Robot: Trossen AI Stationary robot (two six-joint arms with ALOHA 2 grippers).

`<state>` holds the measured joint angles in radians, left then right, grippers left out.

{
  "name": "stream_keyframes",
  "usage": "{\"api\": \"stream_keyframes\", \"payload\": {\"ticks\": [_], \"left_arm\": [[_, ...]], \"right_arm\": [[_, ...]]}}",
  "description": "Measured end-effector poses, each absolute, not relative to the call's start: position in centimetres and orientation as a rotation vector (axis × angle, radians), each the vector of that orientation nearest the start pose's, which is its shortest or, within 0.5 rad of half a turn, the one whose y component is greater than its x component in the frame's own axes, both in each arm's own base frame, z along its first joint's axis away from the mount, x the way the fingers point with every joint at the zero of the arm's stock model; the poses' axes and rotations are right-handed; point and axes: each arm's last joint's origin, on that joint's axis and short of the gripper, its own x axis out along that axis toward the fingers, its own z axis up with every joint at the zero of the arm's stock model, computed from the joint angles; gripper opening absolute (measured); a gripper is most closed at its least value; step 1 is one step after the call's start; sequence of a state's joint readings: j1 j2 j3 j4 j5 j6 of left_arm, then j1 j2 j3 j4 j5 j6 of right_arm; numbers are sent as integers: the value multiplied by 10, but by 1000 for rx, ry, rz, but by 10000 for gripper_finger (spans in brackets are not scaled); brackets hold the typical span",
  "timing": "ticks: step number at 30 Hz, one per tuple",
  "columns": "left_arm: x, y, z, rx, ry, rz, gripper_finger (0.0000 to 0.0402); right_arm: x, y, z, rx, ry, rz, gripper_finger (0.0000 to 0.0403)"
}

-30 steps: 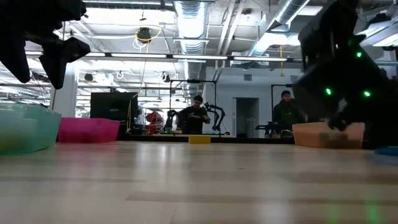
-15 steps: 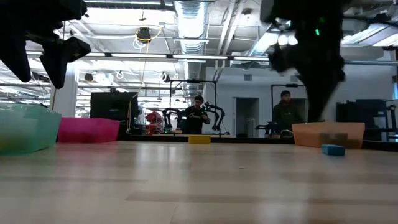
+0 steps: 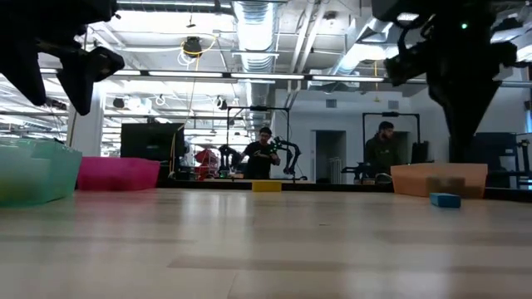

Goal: Sort blocks
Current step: Put the blue block into the orange bin

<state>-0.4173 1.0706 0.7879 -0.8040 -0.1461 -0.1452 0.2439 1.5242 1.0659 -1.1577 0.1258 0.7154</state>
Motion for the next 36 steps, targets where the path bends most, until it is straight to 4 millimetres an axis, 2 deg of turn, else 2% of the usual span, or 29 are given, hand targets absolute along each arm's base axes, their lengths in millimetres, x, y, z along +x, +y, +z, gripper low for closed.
{"api": "stream_keyframes", "payload": {"ticks": [5,9,13,19,24,30,36], "left_arm": [[177,-74,240,173,1047,-171,222],[176,-74,240,165,1049,-166,222],[176,-74,240,161,1050,-163,222],[176,-74,240,171,1049,-169,222],[176,-74,240,171,1048,-169,222],[177,-74,240,170,1048,-169,222],[177,-74,240,166,1040,-170,222]], "right_arm": [[247,61,200,54,1633,-324,216],[253,68,179,-99,1730,-207,258],[259,71,155,-223,1829,-135,265],[261,72,133,-317,1924,-166,265],[262,71,130,-371,1927,-174,265],[273,69,142,-472,1851,-254,265],[289,63,142,-432,1750,-227,265]]}}
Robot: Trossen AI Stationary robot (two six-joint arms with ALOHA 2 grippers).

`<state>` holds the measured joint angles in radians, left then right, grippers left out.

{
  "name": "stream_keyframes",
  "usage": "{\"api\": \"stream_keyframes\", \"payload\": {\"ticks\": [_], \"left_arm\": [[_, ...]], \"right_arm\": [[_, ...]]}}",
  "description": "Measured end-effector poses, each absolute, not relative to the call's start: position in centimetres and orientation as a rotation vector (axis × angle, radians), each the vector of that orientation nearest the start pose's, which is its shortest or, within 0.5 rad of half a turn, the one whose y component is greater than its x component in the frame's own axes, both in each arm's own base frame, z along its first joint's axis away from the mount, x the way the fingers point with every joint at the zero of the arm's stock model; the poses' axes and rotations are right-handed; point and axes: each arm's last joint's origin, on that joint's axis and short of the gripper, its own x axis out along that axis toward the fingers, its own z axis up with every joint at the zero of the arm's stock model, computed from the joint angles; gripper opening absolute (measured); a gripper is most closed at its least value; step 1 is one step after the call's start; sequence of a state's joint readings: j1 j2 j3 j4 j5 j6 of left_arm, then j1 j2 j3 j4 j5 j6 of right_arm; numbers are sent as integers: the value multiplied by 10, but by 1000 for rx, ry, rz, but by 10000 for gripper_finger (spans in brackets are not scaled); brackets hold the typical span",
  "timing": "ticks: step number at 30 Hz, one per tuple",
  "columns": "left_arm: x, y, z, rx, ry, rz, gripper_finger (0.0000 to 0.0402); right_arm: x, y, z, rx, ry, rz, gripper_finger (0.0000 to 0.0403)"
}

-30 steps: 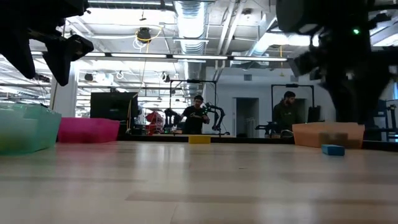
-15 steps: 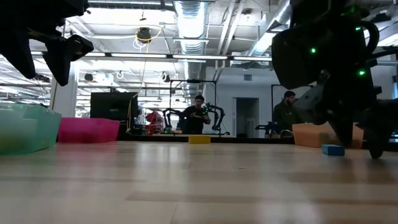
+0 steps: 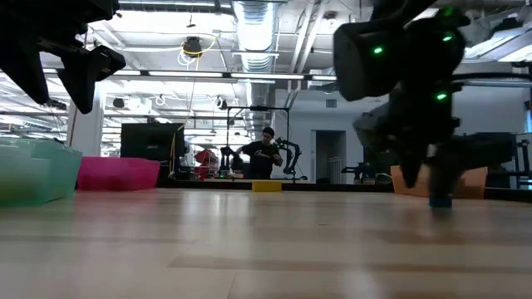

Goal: Sort blocks
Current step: Put the blue block into the orange bin

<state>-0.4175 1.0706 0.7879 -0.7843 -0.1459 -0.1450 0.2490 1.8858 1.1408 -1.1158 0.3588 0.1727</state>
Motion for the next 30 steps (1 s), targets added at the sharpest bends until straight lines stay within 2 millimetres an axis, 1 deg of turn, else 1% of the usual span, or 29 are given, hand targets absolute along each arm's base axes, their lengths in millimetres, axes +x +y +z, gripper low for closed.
{"api": "stream_keyframes", "payload": {"ticks": [5,10,13,18,21,25,30], "left_arm": [[177,-74,240,158,1039,-165,222],[177,-74,240,158,1039,-165,222],[177,-74,240,158,1039,-165,222],[177,-74,240,158,1039,-165,222],[179,-75,241,158,1023,-170,222],[179,-75,241,156,1011,-172,222],[180,-75,242,154,1007,-173,222]], "right_arm": [[300,51,140,-414,1661,-283,265],[299,44,145,-426,1704,-305,265],[298,48,156,-442,1722,-297,265],[295,66,181,-488,1638,-142,265],[290,69,190,-519,1623,-86,265],[285,65,191,-512,1658,-57,265],[278,58,176,-464,1709,-30,265]]}}
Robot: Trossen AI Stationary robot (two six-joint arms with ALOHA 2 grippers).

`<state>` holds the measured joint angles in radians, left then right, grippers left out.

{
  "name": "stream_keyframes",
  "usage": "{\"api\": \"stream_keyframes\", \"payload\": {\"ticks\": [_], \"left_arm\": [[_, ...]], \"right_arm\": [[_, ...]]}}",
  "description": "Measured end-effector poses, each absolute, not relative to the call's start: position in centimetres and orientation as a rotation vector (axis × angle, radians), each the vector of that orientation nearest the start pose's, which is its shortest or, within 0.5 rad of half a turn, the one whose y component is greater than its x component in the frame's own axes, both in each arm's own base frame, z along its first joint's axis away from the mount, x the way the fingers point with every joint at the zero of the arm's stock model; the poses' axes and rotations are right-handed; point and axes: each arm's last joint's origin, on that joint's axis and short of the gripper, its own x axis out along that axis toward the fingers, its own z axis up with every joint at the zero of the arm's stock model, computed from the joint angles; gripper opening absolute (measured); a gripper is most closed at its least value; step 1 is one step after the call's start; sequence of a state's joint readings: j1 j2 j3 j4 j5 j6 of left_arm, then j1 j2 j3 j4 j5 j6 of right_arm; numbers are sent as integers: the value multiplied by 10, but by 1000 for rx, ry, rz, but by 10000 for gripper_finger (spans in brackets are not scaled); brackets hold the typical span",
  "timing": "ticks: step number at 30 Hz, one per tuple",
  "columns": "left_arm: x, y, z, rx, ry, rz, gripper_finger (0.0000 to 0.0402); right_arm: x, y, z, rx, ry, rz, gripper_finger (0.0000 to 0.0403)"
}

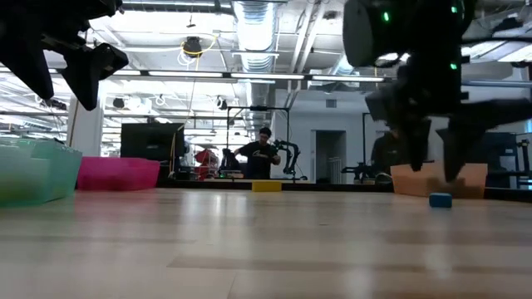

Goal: Sort blocks
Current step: Put the blue block into the orange bin

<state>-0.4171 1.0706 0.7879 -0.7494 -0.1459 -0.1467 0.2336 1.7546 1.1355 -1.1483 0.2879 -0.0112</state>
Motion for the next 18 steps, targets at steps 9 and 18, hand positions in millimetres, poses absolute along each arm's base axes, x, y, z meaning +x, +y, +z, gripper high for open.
{"api": "stream_keyframes", "payload": {"ticks": [9,18], "left_arm": [[180,-75,242,159,1000,-178,222],[180,-75,242,163,998,-180,222]], "right_arm": [[266,44,154,-464,1768,-3,265],[267,36,142,-451,1722,50,265]]}}
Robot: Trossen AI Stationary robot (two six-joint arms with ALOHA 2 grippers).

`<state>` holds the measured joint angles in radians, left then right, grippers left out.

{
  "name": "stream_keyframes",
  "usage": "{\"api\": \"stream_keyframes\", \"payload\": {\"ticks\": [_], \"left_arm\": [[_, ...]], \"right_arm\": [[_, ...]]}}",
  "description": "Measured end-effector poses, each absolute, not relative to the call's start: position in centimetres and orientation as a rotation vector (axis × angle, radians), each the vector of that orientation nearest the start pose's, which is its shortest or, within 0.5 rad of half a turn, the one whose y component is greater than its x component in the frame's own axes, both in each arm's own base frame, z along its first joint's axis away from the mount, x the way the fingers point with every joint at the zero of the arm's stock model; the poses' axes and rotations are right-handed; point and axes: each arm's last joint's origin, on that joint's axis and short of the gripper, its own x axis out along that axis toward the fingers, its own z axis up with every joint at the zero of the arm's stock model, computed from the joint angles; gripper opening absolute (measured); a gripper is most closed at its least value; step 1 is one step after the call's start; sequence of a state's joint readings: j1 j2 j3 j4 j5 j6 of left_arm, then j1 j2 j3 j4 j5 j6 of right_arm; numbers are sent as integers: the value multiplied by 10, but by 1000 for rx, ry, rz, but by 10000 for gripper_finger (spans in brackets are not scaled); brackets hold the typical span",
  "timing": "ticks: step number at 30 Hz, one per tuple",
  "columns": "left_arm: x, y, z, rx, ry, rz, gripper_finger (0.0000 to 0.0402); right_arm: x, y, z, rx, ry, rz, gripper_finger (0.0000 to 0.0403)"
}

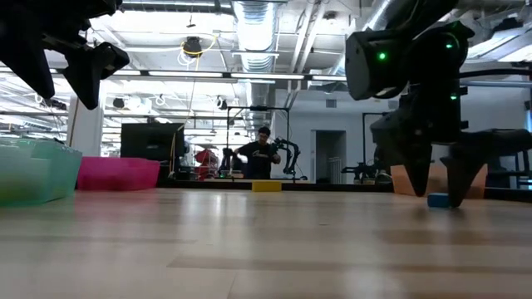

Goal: Sort blocks
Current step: Put the blue block into the orange bin

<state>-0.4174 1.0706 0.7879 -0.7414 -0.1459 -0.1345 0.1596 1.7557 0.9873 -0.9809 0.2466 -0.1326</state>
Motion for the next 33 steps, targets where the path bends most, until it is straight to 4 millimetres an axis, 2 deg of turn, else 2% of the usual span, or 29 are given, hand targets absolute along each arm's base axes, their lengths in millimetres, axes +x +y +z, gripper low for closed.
{"api": "stream_keyframes", "payload": {"ticks": [3,6,13,16,19,24,33], "left_arm": [[180,-75,242,163,998,-180,222],[181,-75,242,169,997,-183,222],[182,-76,243,163,975,-186,222],[182,-76,243,163,975,-186,222],[183,-76,244,164,971,-188,222],[184,-77,245,182,947,-203,222],[187,-77,247,207,910,-198,222]], "right_arm": [[269,33,141,-424,1714,50,260],[271,31,141,-407,1695,57,235],[274,26,140,-358,1671,60,118],[276,26,140,-349,1656,48,84],[278,25,143,-312,1645,9,77],[286,20,157,-247,1634,-75,90],[289,-2,187,-307,1701,-323,92]]}}
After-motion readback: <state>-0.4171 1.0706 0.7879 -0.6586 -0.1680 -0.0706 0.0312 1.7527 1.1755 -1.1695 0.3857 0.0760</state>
